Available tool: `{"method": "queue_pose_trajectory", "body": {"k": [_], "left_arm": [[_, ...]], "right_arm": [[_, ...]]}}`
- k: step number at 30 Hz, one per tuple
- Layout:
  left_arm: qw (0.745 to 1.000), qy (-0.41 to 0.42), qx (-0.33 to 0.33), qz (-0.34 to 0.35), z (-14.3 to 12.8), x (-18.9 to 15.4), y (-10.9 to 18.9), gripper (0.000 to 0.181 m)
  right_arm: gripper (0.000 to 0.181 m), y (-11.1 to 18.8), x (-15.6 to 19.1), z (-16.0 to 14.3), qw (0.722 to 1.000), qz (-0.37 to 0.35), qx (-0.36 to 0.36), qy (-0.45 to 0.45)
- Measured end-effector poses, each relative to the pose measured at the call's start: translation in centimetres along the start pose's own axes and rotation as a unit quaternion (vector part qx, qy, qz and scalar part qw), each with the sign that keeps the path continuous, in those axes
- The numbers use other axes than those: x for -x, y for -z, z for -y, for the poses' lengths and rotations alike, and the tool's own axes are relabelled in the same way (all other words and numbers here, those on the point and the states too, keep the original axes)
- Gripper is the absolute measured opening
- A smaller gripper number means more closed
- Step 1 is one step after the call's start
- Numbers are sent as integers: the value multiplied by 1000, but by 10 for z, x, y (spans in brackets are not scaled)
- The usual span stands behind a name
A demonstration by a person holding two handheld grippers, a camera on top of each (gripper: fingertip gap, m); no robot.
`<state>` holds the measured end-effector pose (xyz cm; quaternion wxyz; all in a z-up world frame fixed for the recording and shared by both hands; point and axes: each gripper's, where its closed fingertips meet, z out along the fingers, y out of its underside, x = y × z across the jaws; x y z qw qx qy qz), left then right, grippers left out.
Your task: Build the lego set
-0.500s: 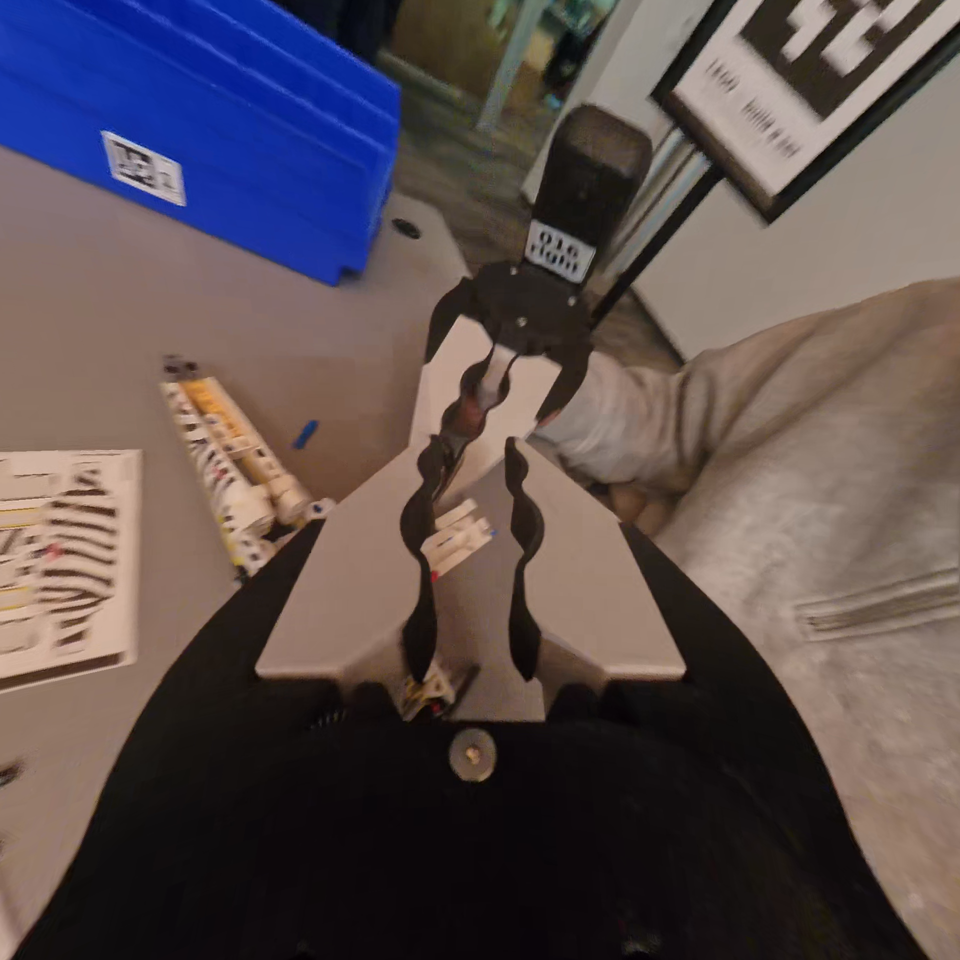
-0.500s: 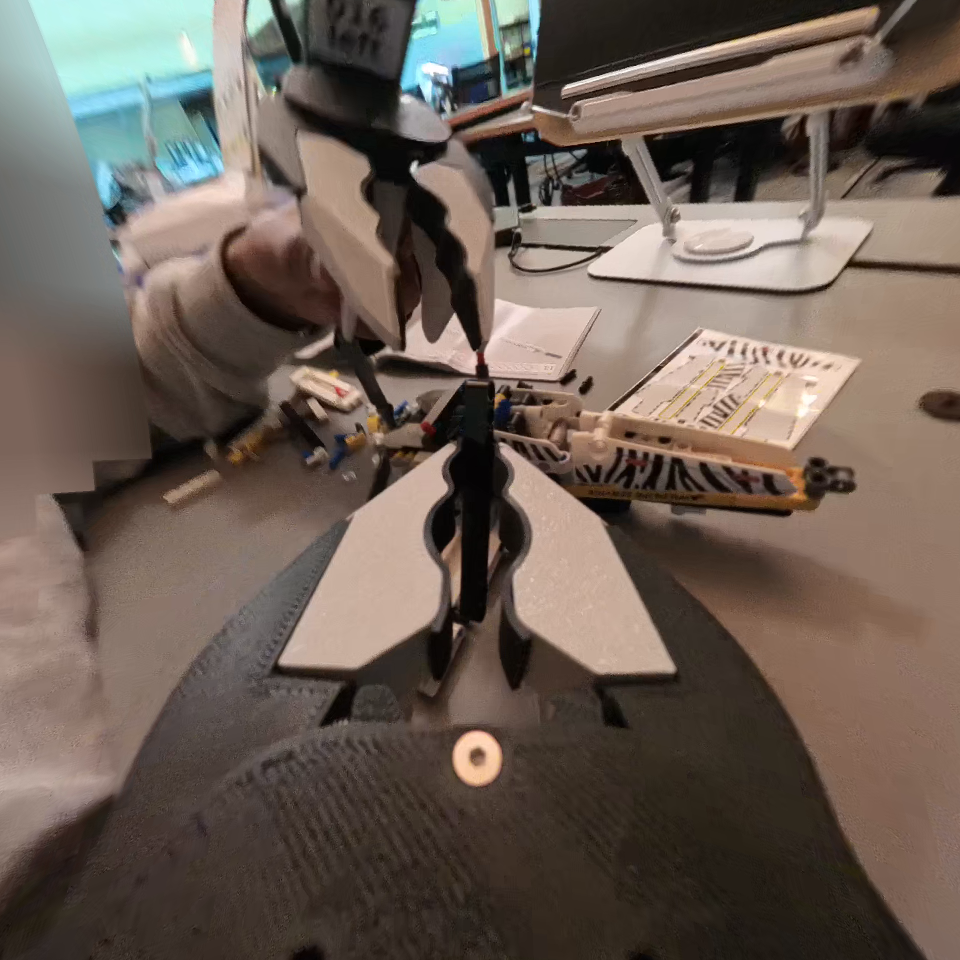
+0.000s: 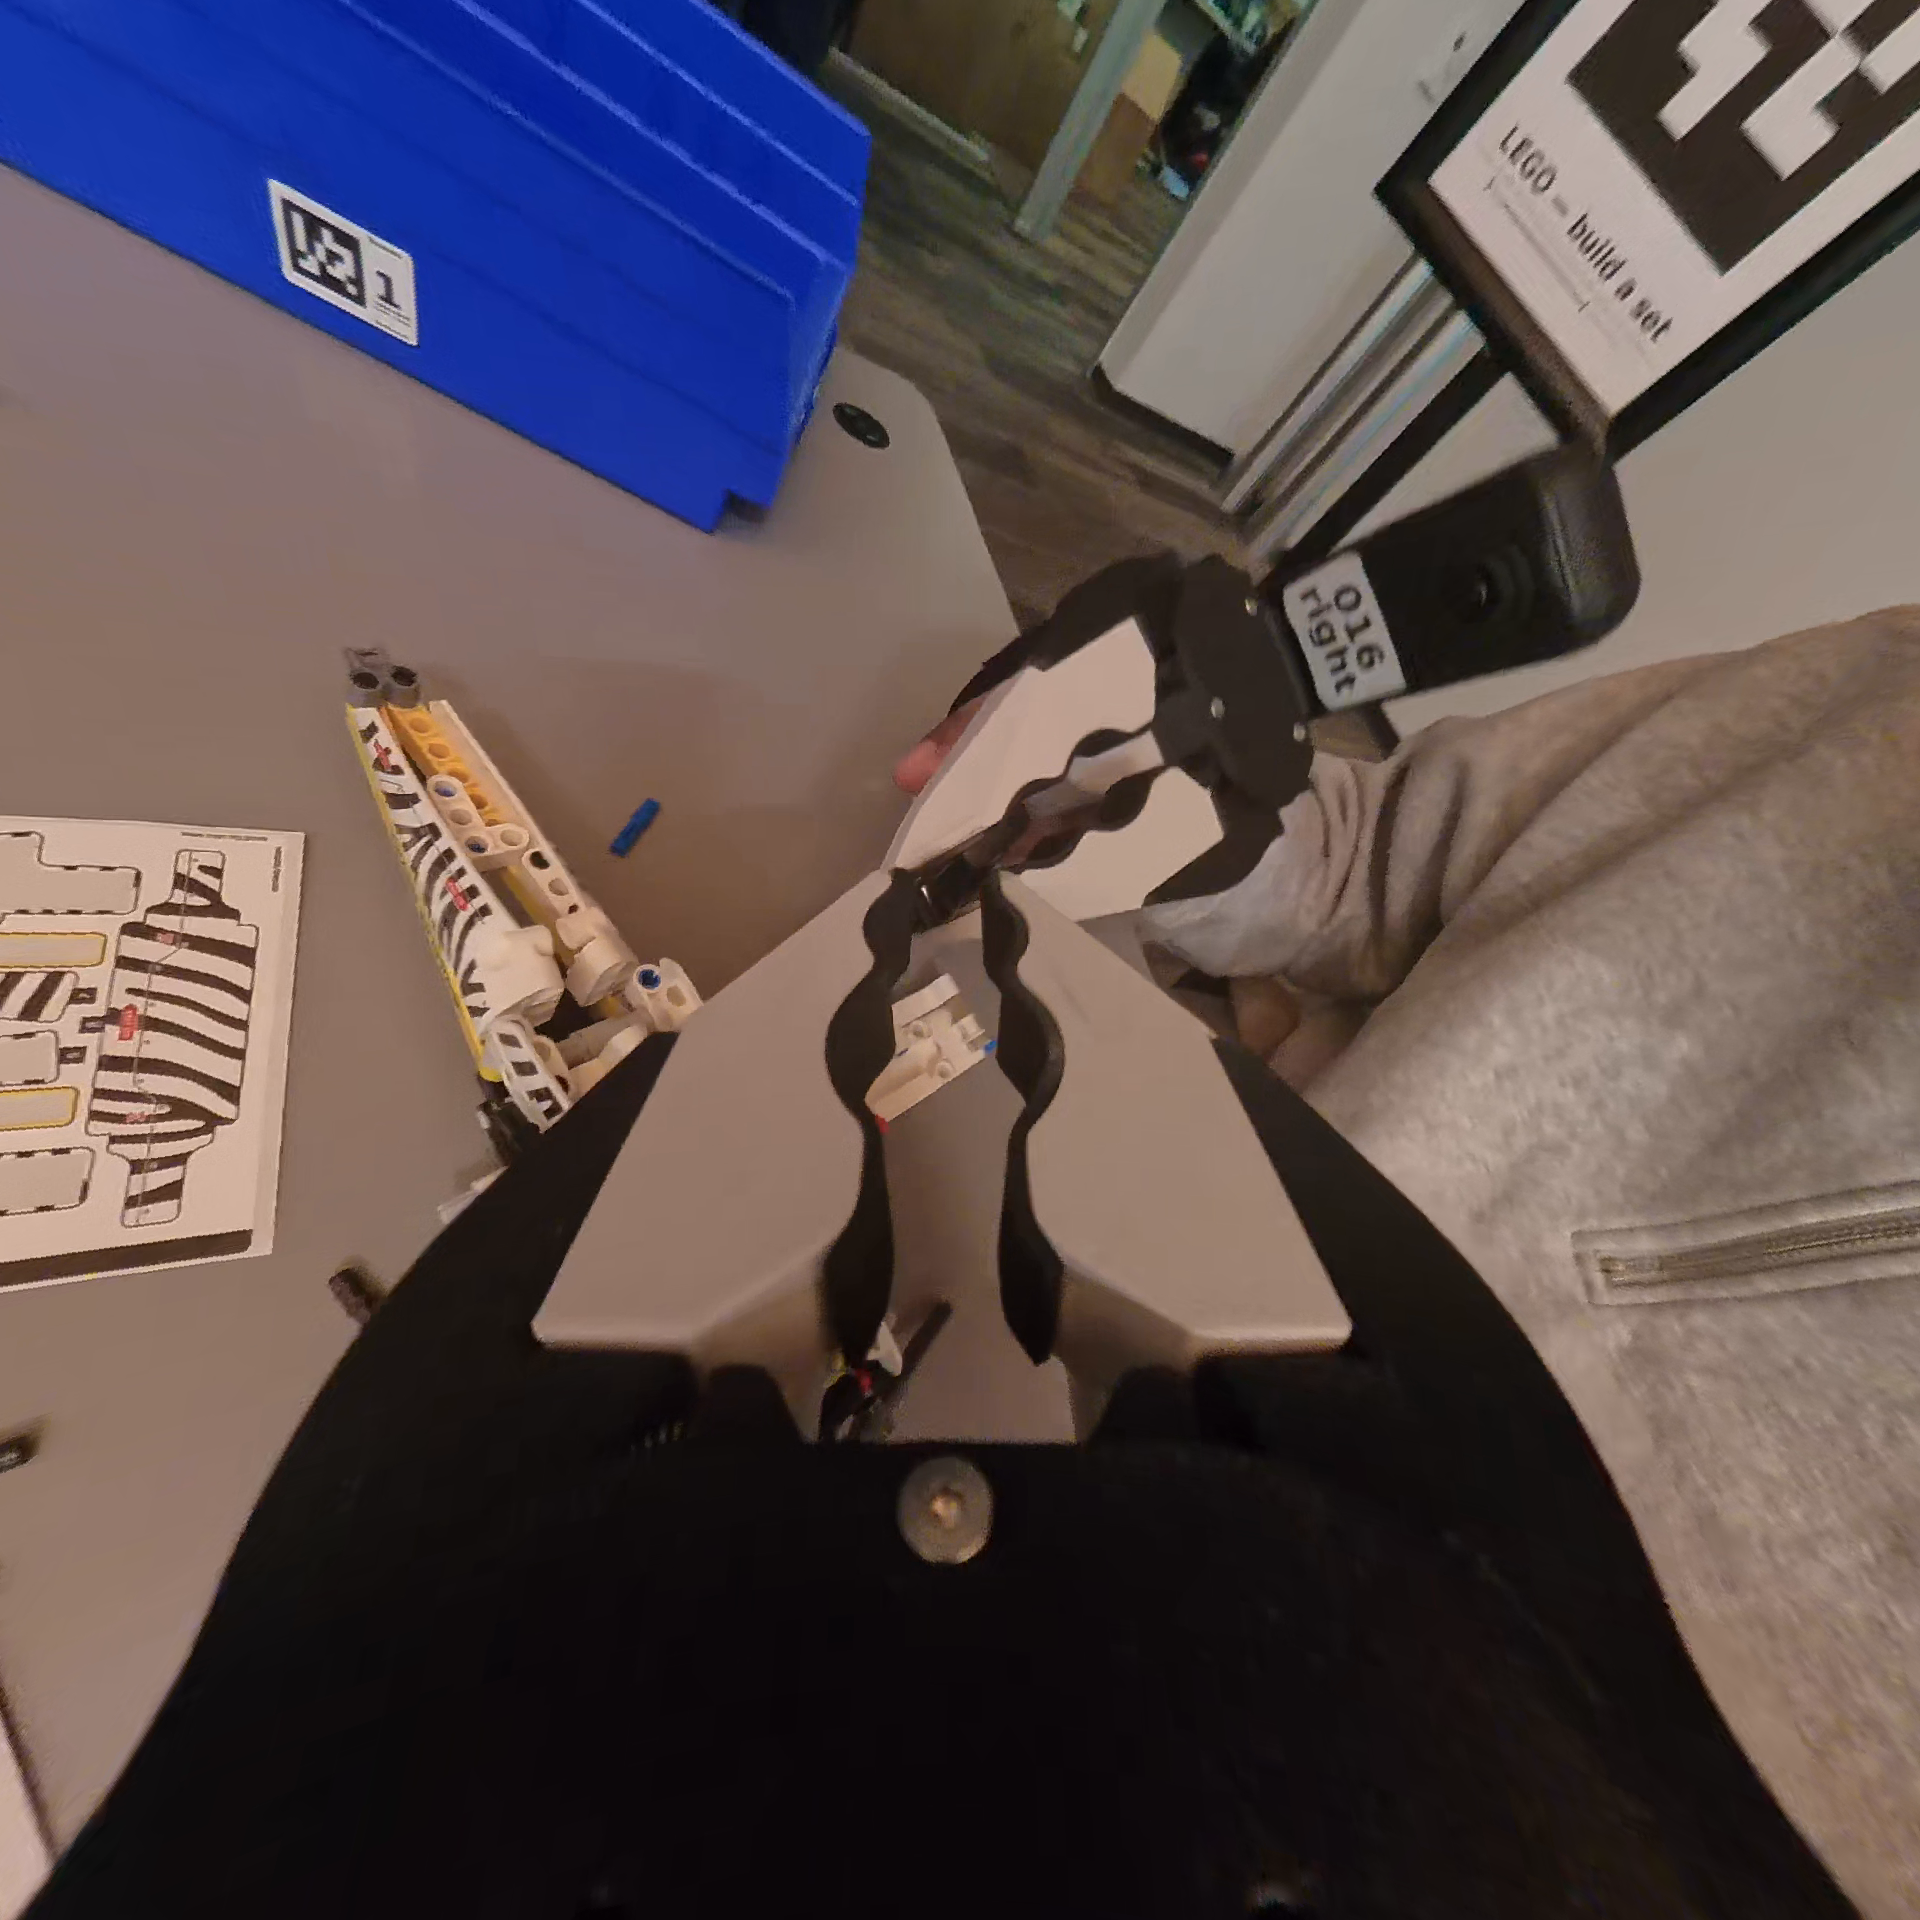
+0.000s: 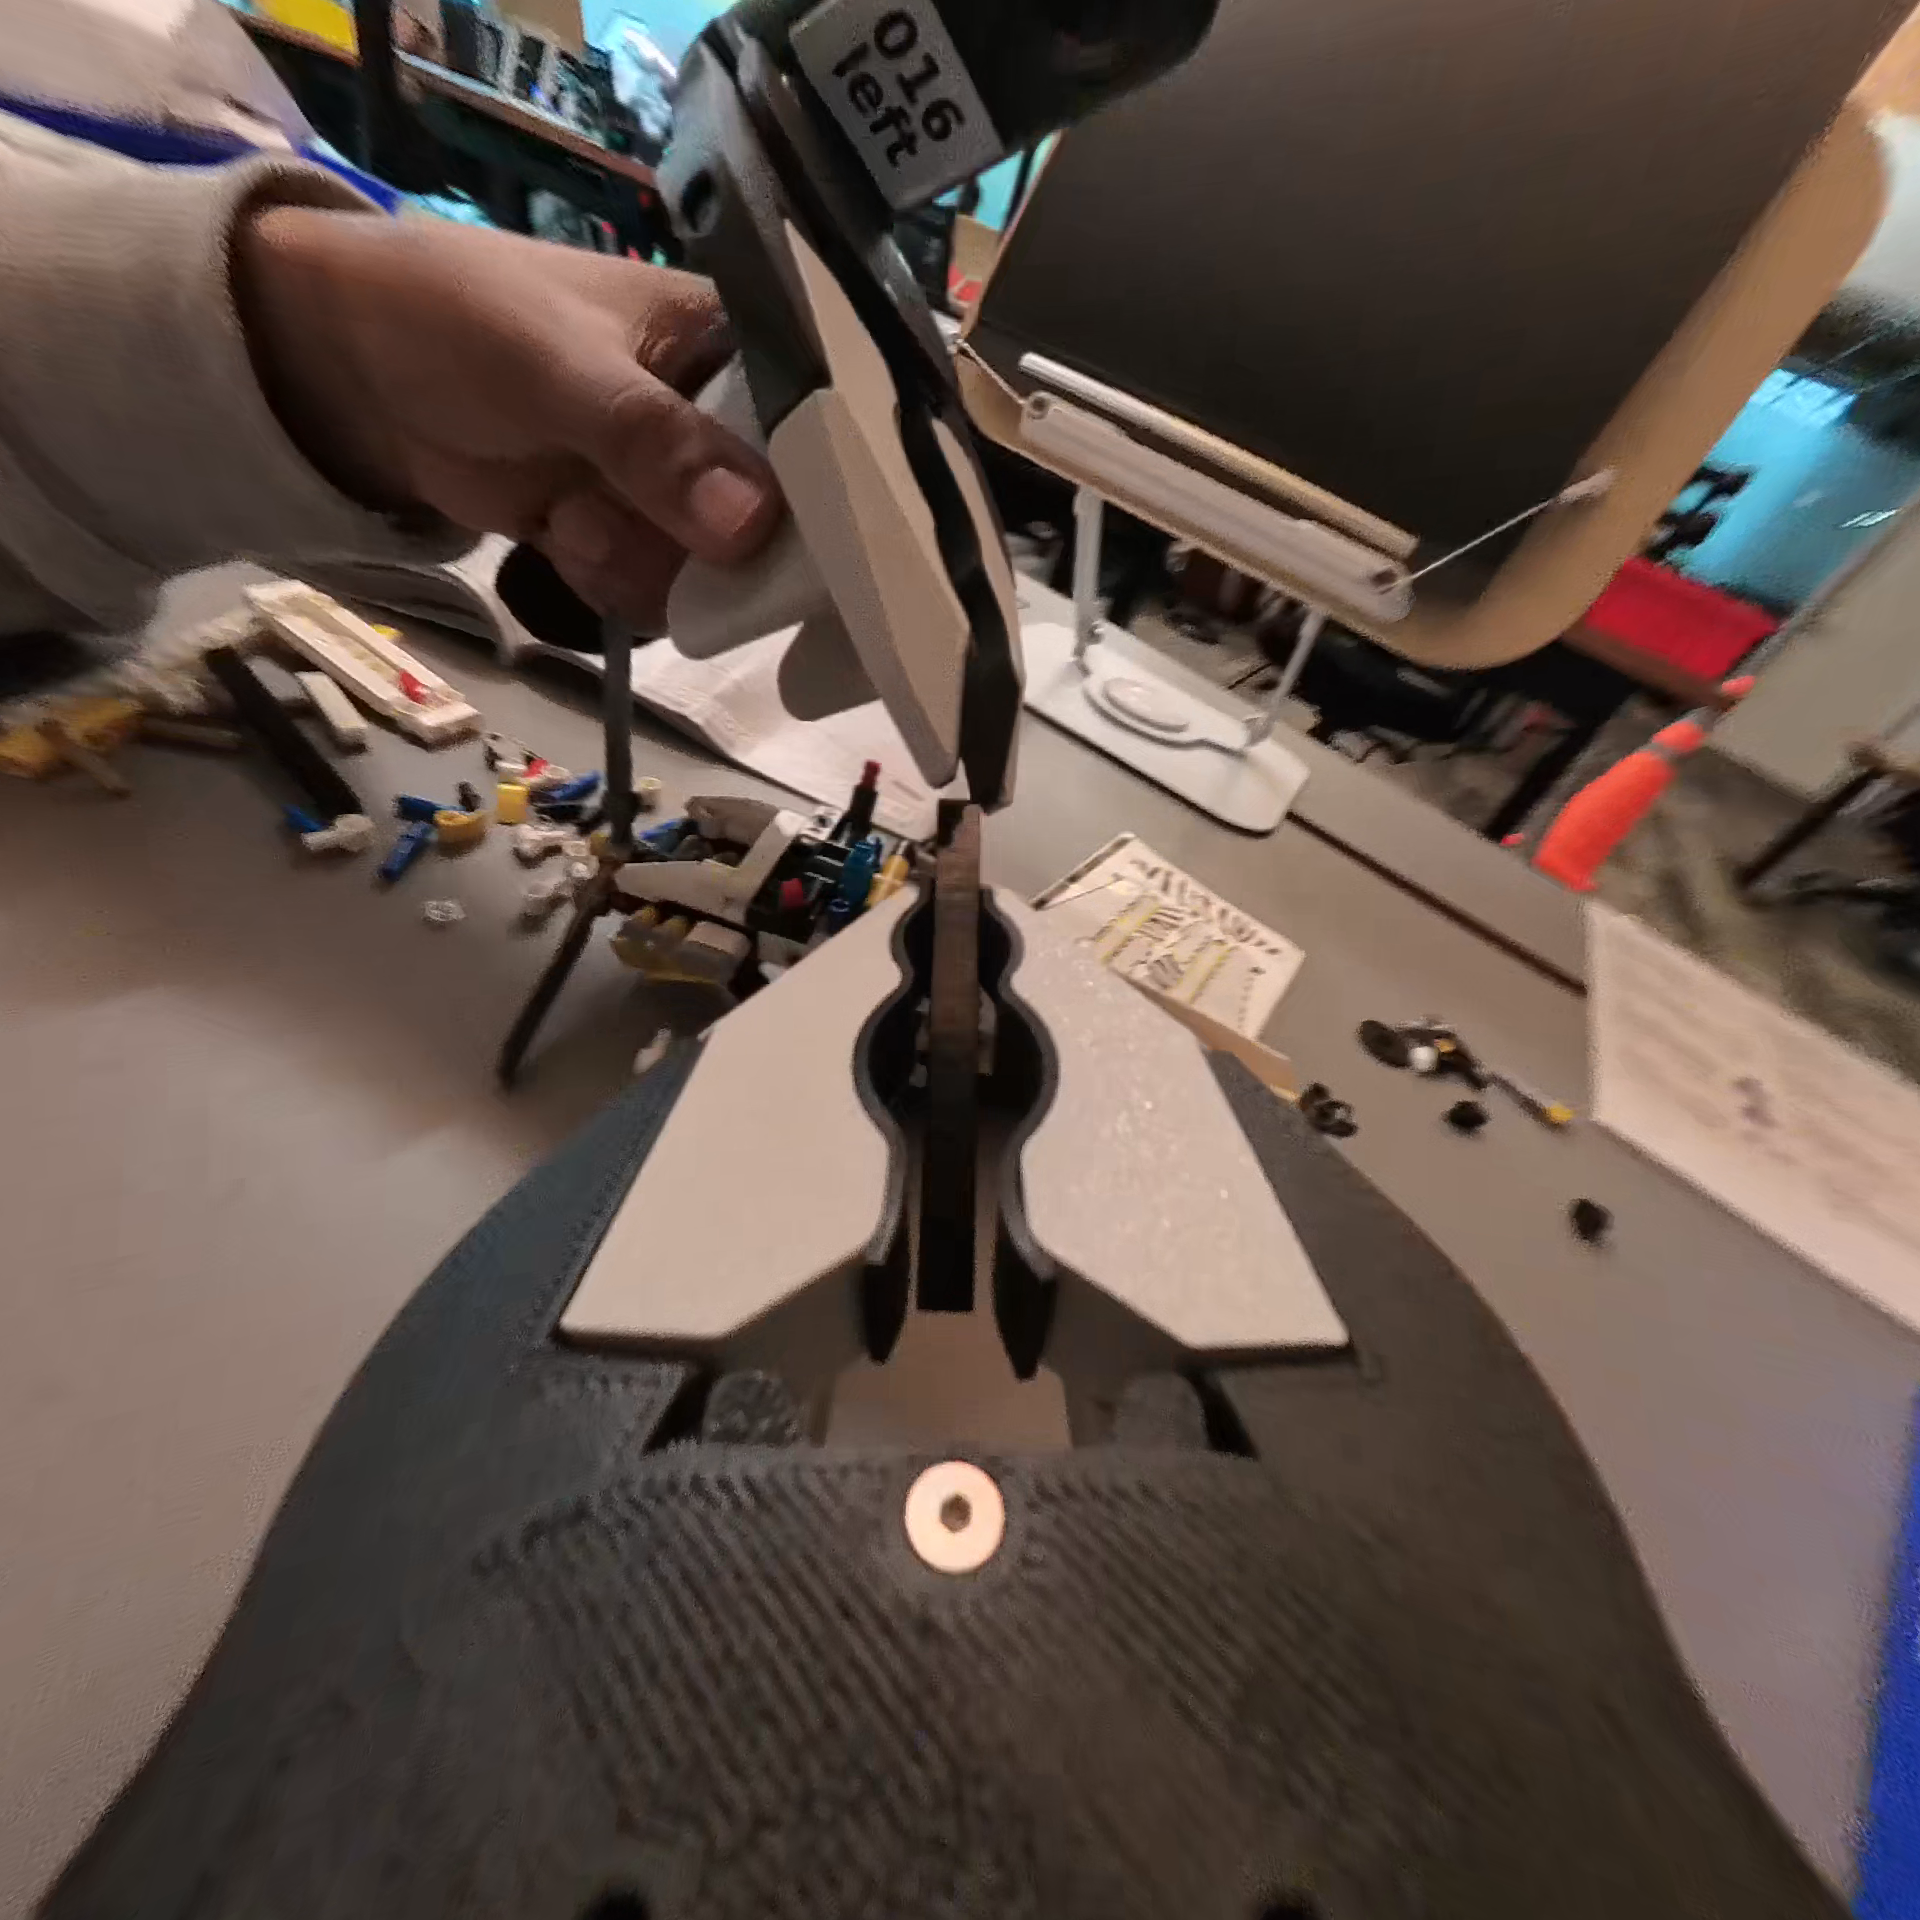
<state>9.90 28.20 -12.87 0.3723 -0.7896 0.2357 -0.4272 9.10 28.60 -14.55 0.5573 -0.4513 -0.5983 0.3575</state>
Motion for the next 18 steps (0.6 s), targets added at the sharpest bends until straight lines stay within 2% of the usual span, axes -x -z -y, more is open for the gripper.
{"method": "queue_pose_trajectory", "body": {"k": [4, 7, 13, 18], "left_arm": [[1000, 24, 4, -6, -3, 3, -2, 17], [999, 34, -5, -37, -1, -5, -3, 9], [991, 69, -24, -108, 4, -20, 0, 17], [993, 67, -18, -93, 1, -15, -3, 5]], "right_arm": [[6, 8, -8, 16, 993, -72, -32, 83], [6, 8, -6, 17, 989, -89, -29, 118], [7, 7, -8, 16, 984, -105, -24, 141], [6, 7, -5, 18, 978, -119, -24, 171]]}}
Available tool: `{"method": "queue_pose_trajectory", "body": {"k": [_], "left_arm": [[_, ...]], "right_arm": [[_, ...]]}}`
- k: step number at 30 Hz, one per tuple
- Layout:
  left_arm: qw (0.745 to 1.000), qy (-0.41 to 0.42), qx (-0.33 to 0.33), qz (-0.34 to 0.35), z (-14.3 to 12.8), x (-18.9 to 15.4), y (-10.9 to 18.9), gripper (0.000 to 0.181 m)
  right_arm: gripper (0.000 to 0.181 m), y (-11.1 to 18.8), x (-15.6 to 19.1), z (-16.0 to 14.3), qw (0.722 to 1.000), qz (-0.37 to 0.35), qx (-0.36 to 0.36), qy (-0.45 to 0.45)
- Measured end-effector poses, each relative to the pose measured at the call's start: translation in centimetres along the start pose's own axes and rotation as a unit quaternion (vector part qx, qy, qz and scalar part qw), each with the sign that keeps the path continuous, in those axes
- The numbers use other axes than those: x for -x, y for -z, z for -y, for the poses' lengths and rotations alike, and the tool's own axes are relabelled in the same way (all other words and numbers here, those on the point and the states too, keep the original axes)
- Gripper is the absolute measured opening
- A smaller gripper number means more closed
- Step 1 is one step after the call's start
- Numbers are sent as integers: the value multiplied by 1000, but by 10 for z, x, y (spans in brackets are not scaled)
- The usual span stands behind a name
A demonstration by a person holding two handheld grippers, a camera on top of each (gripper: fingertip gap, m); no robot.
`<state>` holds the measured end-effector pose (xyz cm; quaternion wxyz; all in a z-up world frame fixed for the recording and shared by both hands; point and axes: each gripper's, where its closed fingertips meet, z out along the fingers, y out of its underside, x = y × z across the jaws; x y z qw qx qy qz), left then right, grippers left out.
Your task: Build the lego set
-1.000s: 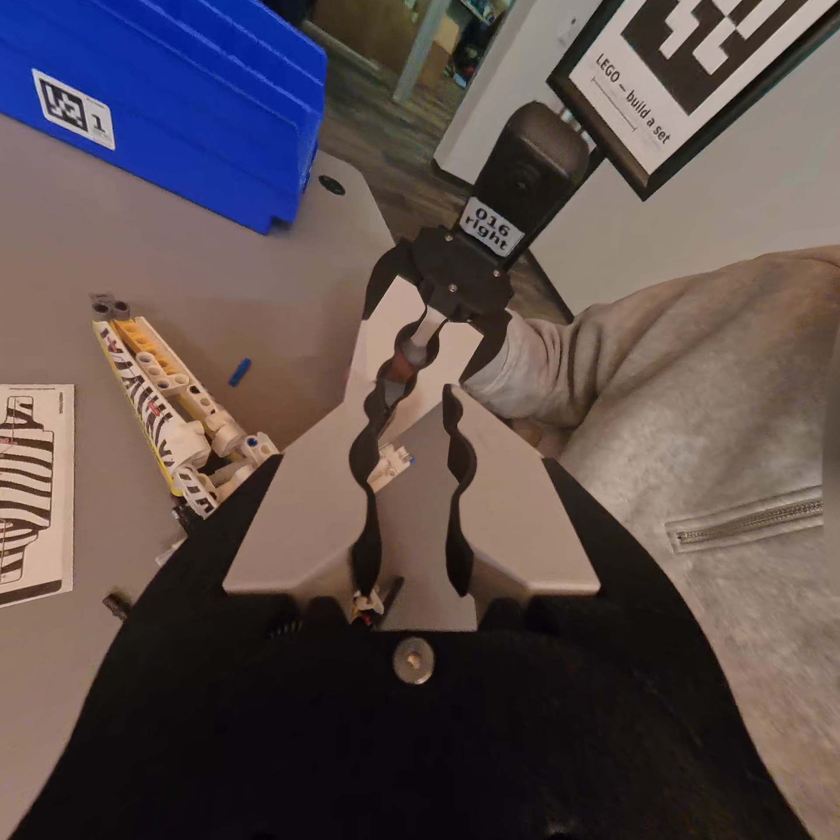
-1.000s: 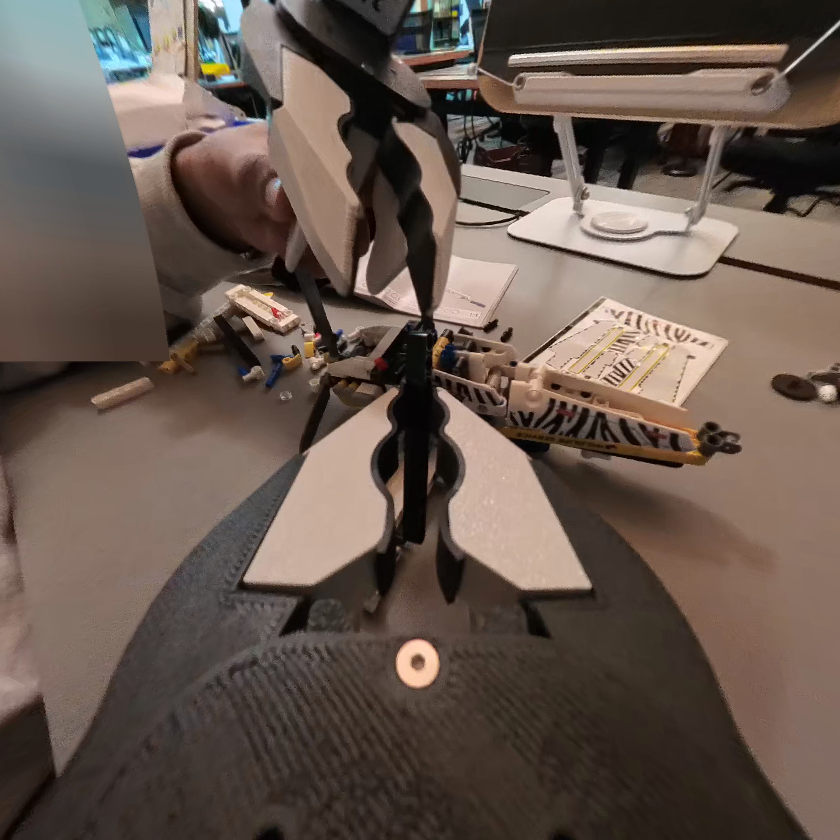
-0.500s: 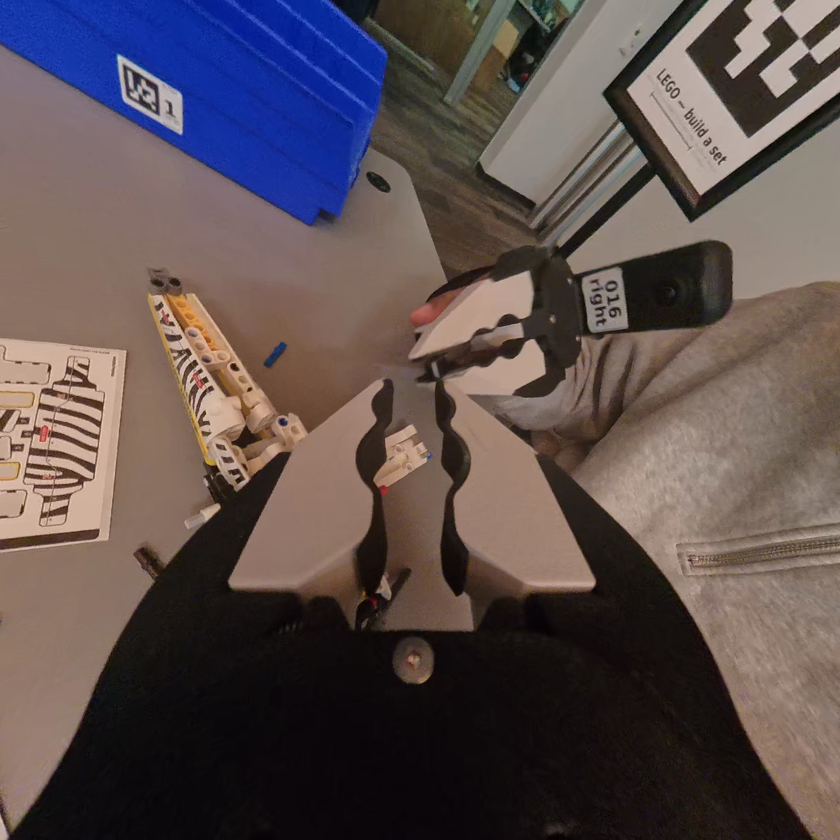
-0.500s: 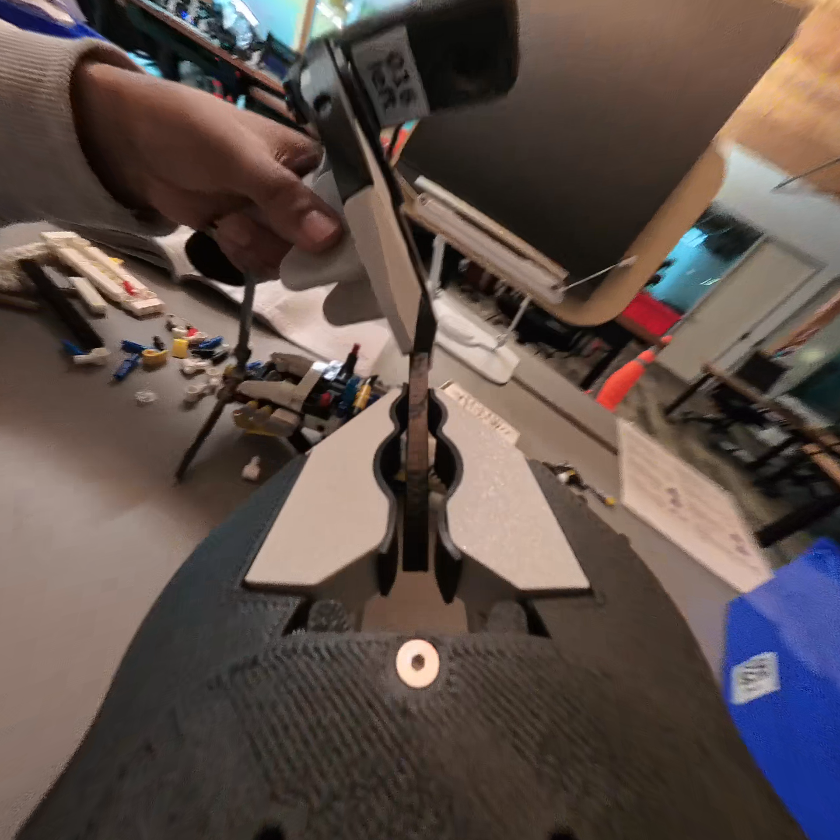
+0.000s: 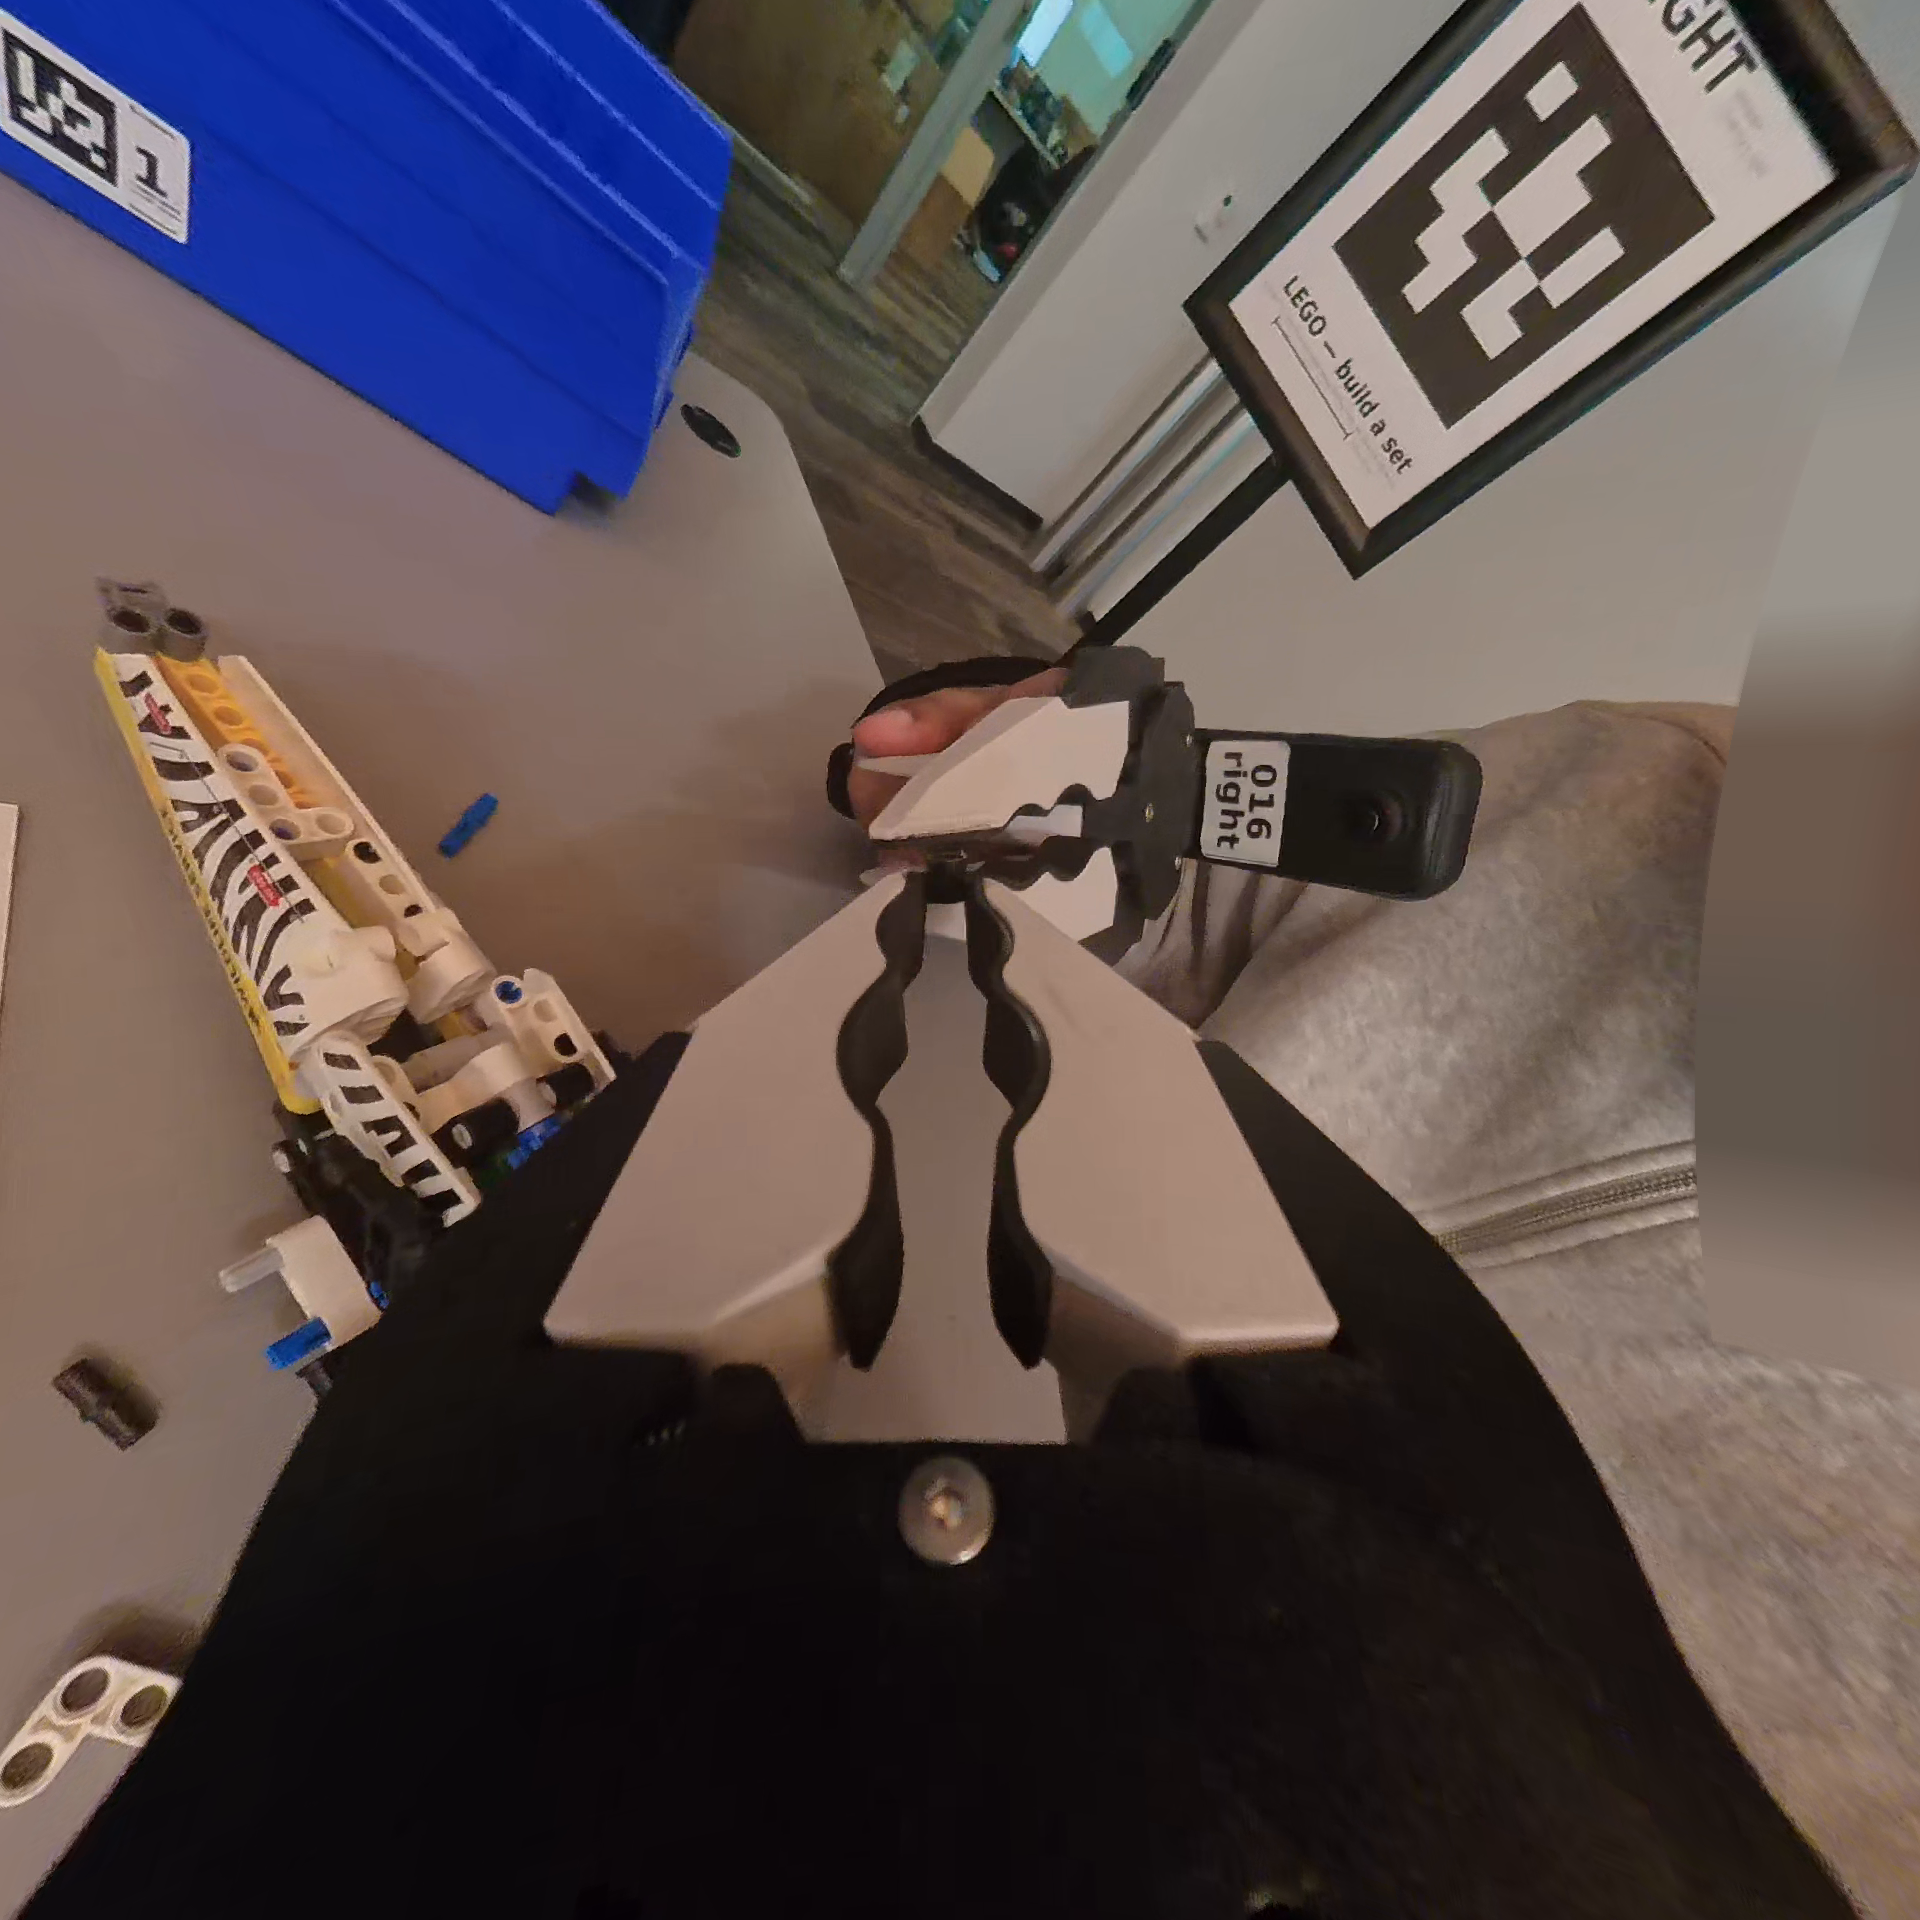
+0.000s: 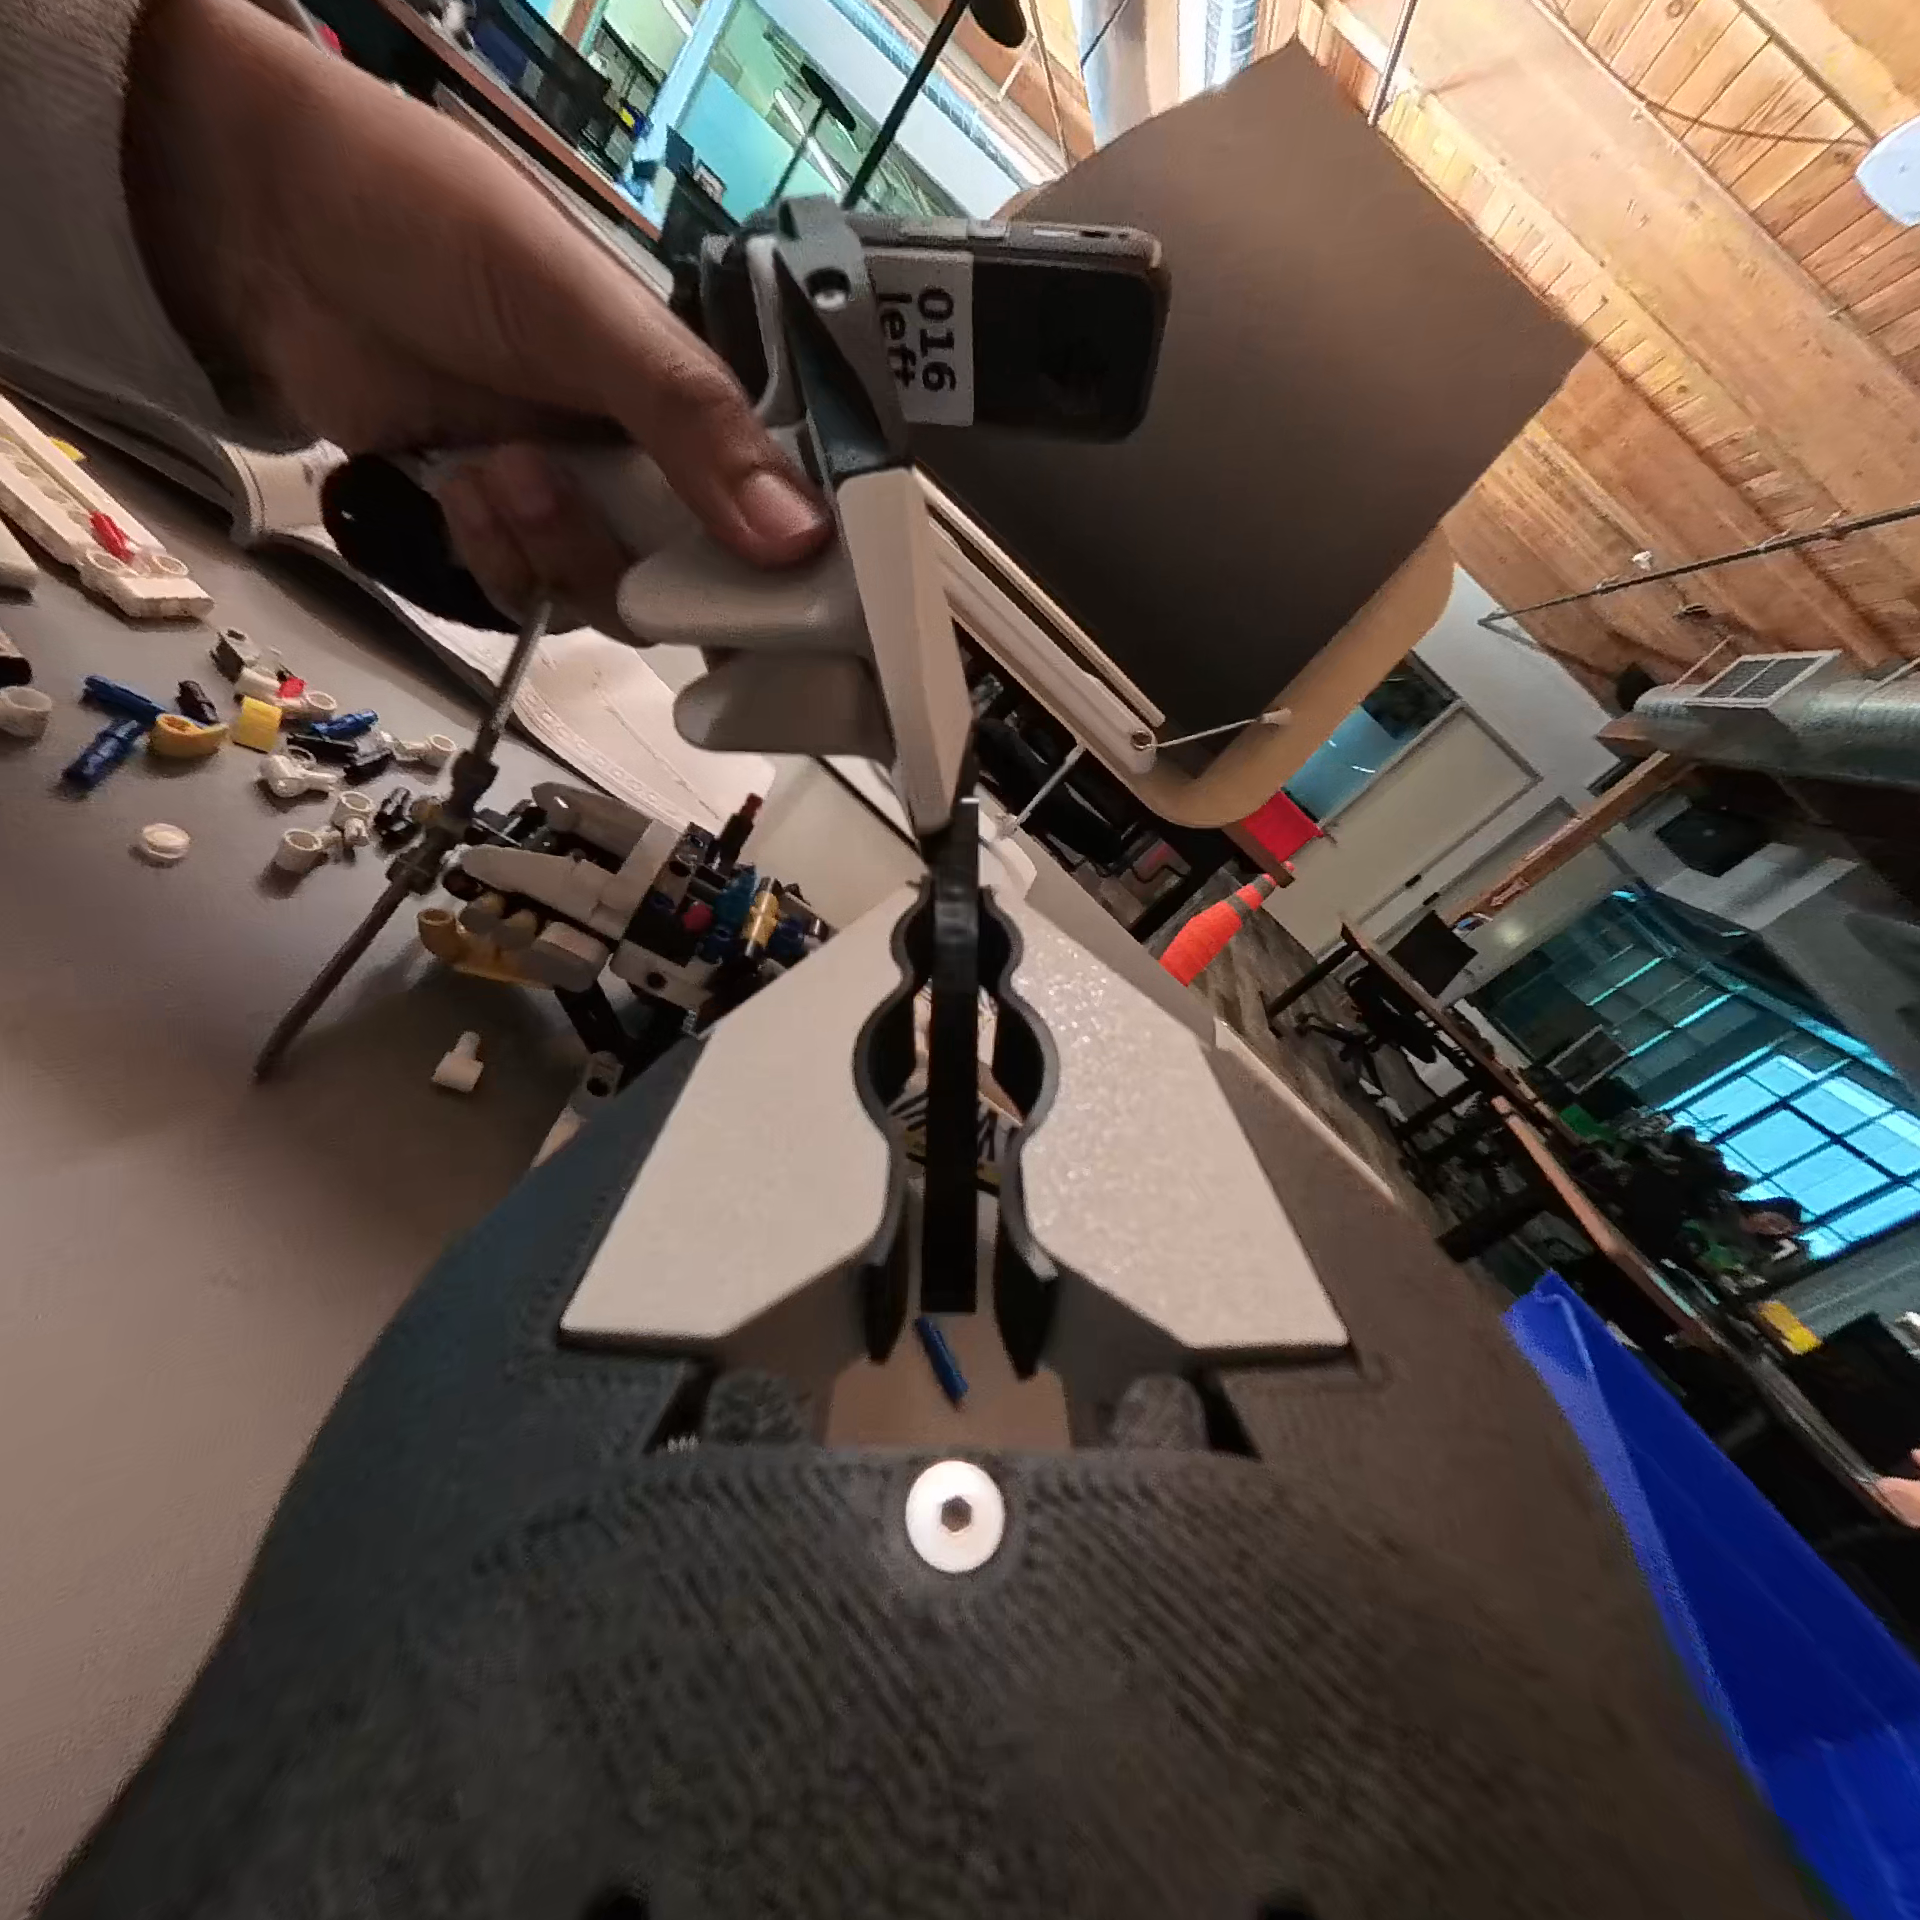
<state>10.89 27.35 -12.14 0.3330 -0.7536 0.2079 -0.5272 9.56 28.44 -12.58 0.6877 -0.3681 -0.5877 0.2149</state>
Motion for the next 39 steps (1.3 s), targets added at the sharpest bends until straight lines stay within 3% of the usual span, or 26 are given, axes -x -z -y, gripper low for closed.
{"method": "queue_pose_trajectory", "body": {"k": [7, 10, 18, 21, 25, 30, 39], "left_arm": [[1000, 10, 8, 4, -4, 4, -1, 4], [1000, 16, 7, 4, -5, 6, -1, 4], [1000, -4, 5, 23, -2, 10, 0, 10], [998, -41, 5, 50, 2, 15, 6, 14], [970, -143, 69, 183, -7, 49, 22, 27], [925, -207, 171, 268, -28, 72, 30, 36], [926, -211, 182, 256, -35, 73, 23, 43]], "right_arm": [[14, 1, 6, 5, 999, 0, -17, 29], [8, 0, 6, 4, 1000, 1, -12, 24], [6, 0, 3, -2, 993, 56, -3, -108], [5, -5, 1, -23, 970, 89, 42, -222], [6, -13, 25, -65, 901, 169, 163, -364], [6, -15, 39, -67, 878, 190, 193, -395], [6, -21, 39, -64, 844, 214, 183, -457]]}}
